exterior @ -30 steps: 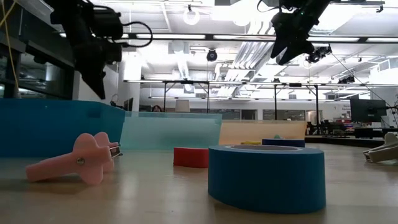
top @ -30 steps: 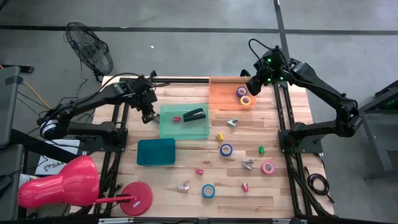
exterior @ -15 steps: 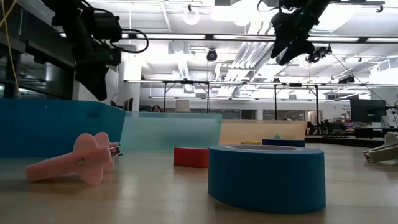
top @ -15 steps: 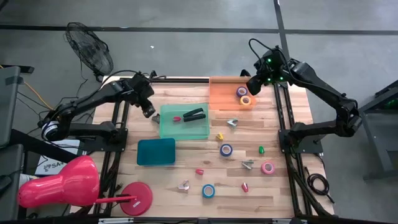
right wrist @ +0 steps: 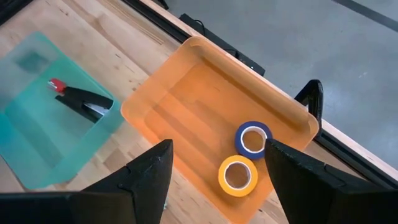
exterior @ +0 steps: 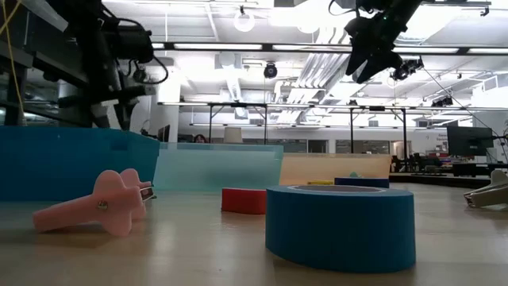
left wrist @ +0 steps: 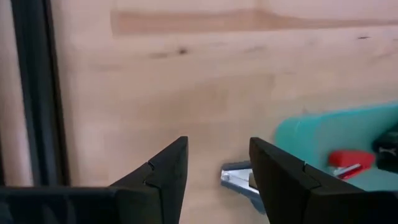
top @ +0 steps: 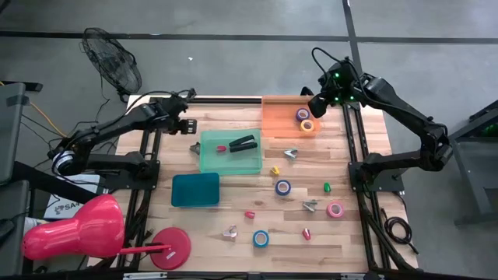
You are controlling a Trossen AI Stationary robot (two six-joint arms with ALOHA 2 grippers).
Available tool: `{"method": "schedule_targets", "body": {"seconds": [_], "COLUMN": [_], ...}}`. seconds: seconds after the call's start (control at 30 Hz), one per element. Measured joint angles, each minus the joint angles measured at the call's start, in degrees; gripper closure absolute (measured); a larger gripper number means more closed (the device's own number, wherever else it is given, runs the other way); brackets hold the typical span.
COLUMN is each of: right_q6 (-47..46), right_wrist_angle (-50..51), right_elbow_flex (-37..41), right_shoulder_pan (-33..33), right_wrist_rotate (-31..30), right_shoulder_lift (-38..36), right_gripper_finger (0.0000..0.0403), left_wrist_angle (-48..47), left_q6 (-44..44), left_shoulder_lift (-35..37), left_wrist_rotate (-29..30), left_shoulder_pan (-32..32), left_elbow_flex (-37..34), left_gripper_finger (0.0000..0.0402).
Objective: Pick and place Stapler, Stapler remover, tape
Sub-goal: Put the black staple remover in the blue bin
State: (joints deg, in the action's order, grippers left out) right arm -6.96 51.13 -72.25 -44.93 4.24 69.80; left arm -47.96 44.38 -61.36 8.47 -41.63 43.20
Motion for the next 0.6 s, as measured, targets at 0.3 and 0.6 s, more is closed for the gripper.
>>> {"method": "schedule_targets", "body": {"seconds": [0.3, 0.6], "right_q6": [1.0, 1.0], "right_wrist_angle": [0.0, -0.7], "right_elbow_flex": [0.0, 0.0], "right_shoulder_pan": [0.0, 0.0], "right_wrist_rotate": [0.0, 0.0], "right_shoulder_lift": [0.0, 0.0], "right_gripper_finger": [0.0158, 0.0158], "left_wrist_angle": [2.3, 11.7], "left_q6": [29.2, 47.3], "left_shoulder_lift": [0.0, 0.0], "left_wrist_rotate": [0.0, -1.5], "left_shoulder_pan": [0.0, 0.4], "left_elbow_flex": [-5.8, -7.3], "left_gripper_finger": [0.0234, 0.0234]}}
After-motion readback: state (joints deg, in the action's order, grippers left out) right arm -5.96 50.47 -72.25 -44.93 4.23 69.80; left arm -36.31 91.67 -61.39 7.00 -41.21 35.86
